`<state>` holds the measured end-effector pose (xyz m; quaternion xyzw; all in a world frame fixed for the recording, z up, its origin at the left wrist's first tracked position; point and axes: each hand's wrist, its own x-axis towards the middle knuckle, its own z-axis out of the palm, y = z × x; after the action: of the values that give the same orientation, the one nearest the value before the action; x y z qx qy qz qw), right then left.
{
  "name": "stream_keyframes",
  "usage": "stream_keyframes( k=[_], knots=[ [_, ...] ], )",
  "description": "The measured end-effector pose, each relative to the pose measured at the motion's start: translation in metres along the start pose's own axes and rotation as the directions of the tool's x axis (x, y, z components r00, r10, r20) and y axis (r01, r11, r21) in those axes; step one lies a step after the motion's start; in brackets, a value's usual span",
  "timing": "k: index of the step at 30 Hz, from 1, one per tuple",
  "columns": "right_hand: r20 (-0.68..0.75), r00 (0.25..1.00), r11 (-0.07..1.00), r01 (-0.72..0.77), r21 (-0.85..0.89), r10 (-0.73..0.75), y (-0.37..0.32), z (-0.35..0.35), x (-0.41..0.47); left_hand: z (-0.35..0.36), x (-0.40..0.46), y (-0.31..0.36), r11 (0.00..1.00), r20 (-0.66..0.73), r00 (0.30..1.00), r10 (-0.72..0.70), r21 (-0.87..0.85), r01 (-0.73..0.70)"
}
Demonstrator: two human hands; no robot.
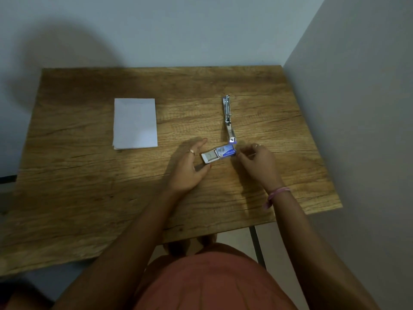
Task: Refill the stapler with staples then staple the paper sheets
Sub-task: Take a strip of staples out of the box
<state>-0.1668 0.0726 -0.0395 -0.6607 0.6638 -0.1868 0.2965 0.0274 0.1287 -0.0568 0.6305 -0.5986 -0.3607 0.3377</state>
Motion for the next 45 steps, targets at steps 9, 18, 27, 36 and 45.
stream_keyframes(
  k=[9,18,27,36,45],
  knots=[
    [0.046,0.999,0.996,-0.010,0.084,0.006,-0.011,0.015,0.000,-0.004,-0.006,-0.010,0.963,-0.061,0.997,-0.043,0.264,0.057],
    [0.041,0.991,0.989,0.126,0.081,-0.130,-0.019,0.027,-0.014,-0.001,-0.005,-0.010,0.954,-0.105,0.994,-0.008,0.296,0.039],
    [-0.043,0.975,0.971,0.212,-0.113,-0.218,-0.031,0.054,-0.032,-0.008,0.002,-0.005,0.957,0.005,0.998,0.067,0.281,-0.066],
    [-0.063,0.955,0.957,0.288,-0.026,-0.289,-0.008,0.022,-0.031,-0.003,-0.007,-0.009,0.908,-0.028,0.980,0.198,0.382,-0.173],
    [0.025,0.988,0.988,0.152,0.037,-0.153,0.056,-0.055,-0.015,-0.001,0.025,-0.013,0.912,-0.286,0.958,0.037,0.402,0.084]
  ],
)
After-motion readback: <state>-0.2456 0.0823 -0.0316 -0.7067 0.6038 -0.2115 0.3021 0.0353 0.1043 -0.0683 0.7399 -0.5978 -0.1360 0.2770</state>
